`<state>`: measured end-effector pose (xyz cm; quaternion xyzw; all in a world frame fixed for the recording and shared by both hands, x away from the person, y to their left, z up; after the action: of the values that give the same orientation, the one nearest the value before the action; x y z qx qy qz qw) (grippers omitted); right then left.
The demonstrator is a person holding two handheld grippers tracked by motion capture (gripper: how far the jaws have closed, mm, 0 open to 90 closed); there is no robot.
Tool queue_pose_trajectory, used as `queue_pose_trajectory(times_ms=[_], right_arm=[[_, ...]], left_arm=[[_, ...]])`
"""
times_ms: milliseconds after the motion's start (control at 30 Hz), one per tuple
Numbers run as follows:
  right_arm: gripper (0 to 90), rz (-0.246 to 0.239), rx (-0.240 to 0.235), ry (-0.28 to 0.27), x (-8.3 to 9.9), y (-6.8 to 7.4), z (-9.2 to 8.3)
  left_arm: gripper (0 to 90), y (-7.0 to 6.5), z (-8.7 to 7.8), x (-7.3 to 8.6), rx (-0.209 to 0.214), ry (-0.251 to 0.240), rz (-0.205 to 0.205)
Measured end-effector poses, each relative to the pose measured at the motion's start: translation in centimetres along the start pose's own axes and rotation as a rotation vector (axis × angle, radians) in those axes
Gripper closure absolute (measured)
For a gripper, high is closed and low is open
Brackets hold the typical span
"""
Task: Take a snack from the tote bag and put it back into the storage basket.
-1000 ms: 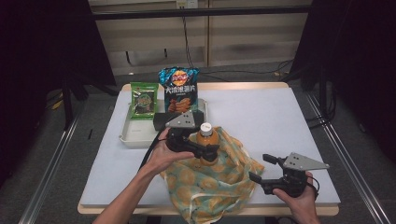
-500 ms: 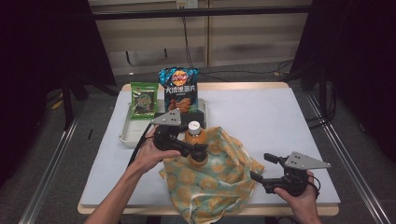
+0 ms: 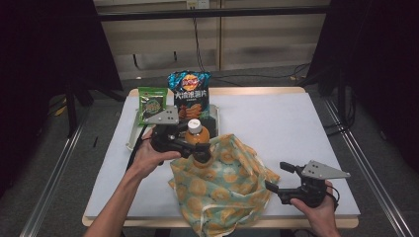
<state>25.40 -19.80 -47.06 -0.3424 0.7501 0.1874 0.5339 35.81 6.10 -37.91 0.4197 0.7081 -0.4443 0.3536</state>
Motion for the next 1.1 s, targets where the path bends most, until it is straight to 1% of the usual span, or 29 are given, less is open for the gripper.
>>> queue_pose_trajectory(times_ms=[33,67,100,167,200,233,267,333,433,533,567,633,700,733,767,800,933,1000,1100], right_arm=[[14.0,0.002,0.001,0.0,0.0,0.0,0.0],[13.9,0.003,0.002,0.0,0.0,0.0,0.0],[13.8,0.003,0.002,-0.001,0.0,0.0,0.0],[13.7,0.007,0.005,-0.001,0.0,0.0,0.0],[13.7,0.001,0.003,0.0,0.0,-0.1,0.0],[13.7,0.009,0.005,-0.001,0.0,0.0,0.1],[13.6,0.006,0.003,0.0,0.0,-0.1,0.1],[13.6,0.012,0.004,0.0,0.1,-0.1,0.1],[13.5,0.013,0.006,0.001,0.1,-0.1,0.1],[13.6,0.009,0.004,0.001,0.0,-0.1,0.0],[13.6,0.008,0.006,0.001,0.0,-0.1,0.0],[13.6,0.006,0.005,0.003,0.1,0.0,0.0],[13.6,0.002,0.003,0.005,0.1,0.0,0.1],[13.6,0.006,0.003,0.004,0.0,0.0,0.1],[13.5,0.003,0.003,0.004,0.0,0.0,0.1],[13.5,0.002,0.004,0.002,0.0,0.0,0.1],[13.4,0.003,0.005,0.004,0.0,0.0,0.1],[13.4,0.006,0.006,0.006,0.0,0.0,0.2],[13.4,0.008,0.006,0.005,0.0,0.0,0.2]], left_arm=[[30.3,0.1,-0.2,0.0,-0.006,0.0,-0.004],[30.4,0.2,-0.4,0.0,-0.003,-0.001,-0.006],[30.3,0.3,-0.6,0.1,-0.012,0.005,-0.004],[30.3,0.5,-1.0,0.2,-0.009,0.009,-0.012],[30.3,0.7,-1.3,0.2,-0.012,0.005,-0.015],[30.3,0.7,-1.4,0.3,-0.011,0.002,-0.018],[30.3,0.8,-1.6,0.2,-0.007,0.0,-0.018],[30.3,0.9,-2.0,0.2,-0.014,0.008,-0.007],[30.3,1.1,-2.6,-0.1,-0.017,0.0,-0.006],[30.3,1.4,-3.5,-0.3,-0.029,-0.005,-0.001],[30.3,1.5,-3.8,-0.4,-0.039,-0.002,-0.002],[30.4,1.8,-4.3,-0.4,-0.05,-0.002,-0.002],[30.3,2.3,-4.9,-0.3,-0.074,-0.004,-0.006],[30.3,2.5,-5.2,-0.3,-0.084,0.0,0.001],[30.3,2.7,-5.4,-0.3,-0.087,-0.005,-0.002],[30.3,2.9,-5.7,-0.3,-0.089,-0.013,-0.013],[30.3,3.9,-6.6,0.0,-0.11,-0.01,-0.007],[30.3,4.4,-7.1,0.2,-0.113,-0.002,-0.013],[30.3,5.1,-7.8,0.3,-0.128,-0.009,-0.019]])
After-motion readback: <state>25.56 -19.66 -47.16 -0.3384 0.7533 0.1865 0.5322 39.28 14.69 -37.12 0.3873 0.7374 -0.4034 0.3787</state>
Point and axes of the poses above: each handheld gripper's, and its own axes: z roughly forward along the jaws, x roughly out of its underside, y roughly to its left, the point moved 8 cm from there along z, roughly forward along the jaws, and after that the axes turned 14 degrees about -z, right-handed, at the moved point
